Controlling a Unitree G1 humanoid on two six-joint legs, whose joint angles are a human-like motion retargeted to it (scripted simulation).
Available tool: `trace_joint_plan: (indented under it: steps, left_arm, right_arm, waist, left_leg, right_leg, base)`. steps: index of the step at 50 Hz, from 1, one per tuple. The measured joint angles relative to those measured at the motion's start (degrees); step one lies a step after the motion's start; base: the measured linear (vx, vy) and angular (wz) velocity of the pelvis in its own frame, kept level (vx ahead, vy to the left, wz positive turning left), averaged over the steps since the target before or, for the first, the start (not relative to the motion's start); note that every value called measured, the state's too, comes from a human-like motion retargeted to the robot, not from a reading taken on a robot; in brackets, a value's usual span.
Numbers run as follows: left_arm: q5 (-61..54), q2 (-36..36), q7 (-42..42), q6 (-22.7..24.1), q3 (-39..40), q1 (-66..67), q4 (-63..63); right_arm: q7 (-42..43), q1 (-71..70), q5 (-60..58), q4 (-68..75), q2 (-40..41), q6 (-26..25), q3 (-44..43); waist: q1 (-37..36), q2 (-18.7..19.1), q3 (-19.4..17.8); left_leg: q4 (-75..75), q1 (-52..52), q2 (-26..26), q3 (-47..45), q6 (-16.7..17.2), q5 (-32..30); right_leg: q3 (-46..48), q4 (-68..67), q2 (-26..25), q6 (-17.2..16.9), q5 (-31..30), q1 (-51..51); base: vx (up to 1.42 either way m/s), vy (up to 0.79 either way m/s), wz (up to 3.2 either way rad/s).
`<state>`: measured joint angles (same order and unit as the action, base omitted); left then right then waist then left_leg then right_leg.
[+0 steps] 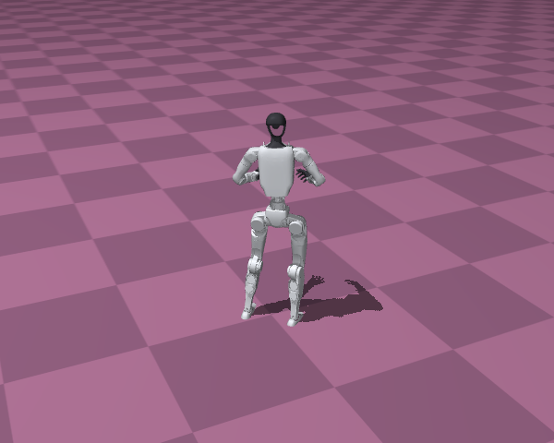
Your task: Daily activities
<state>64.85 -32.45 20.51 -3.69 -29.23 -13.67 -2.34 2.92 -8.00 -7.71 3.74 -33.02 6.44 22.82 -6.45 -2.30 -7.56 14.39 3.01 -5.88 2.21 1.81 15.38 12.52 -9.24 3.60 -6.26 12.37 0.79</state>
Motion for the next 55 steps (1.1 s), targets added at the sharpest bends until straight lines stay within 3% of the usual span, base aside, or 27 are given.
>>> trace_joint_plan:
  steps: [10, 23, 40, 55]
  left_arm:
    - [0.20, -2.65, -4.87, 0.99, -0.11, -0.97, -4.37]
    - [-0.40, -2.69, -10.57, 4.33, -6.08, -2.06, -9.91]
    - [-5.31, 1.38, -14.23, 7.04, -16.88, -7.55, -18.55]
    - [-7.44, 4.63, -16.30, 8.26, -24.74, -12.63, -24.35]
  right_arm:
    - [-1.01, -0.08, -1.02, 1.92, -1.24, -0.24, -2.19]
    - [-2.74, 3.66, -1.40, 11.43, 1.68, -0.22, -0.33]
    - [-3.25, 1.45, 1.38, 27.34, 7.43, -0.37, 5.73]
    - [-4.29, -4.29, 2.36, 32.31, 10.26, -0.23, 12.52]
  waist:
    - [0.70, 0.43, -0.42]
    - [2.18, 1.38, -0.36]
    - [4.38, 3.44, 0.62]
    - [5.64, 3.70, 0.70]
  left_leg:
    - [1.70, 2.77, -0.75, 0.00, -0.15, 1.21]
    - [-0.24, 3.97, -0.47, 0.75, 0.15, 0.04]
    - [-4.90, 2.96, -0.46, 1.31, 0.97, -2.36]
    - [-5.80, 2.87, -1.05, 1.68, 1.65, -2.88]
  right_leg:
    - [-0.46, -0.19, -0.94, 0.24, -0.12, -2.39]
    - [0.12, -0.59, -0.70, 0.81, -0.35, -4.08]
    - [1.31, 0.43, -0.75, 1.84, -1.48, -3.76]
    - [1.54, -0.42, -1.27, 2.71, -2.05, -3.95]
  base:
    - [0.00, 0.00, 0.00]
    - [0.00, 0.00, 0.00]
    - [0.00, 0.00, 0.02]
    - [0.00, 0.00, 0.00]
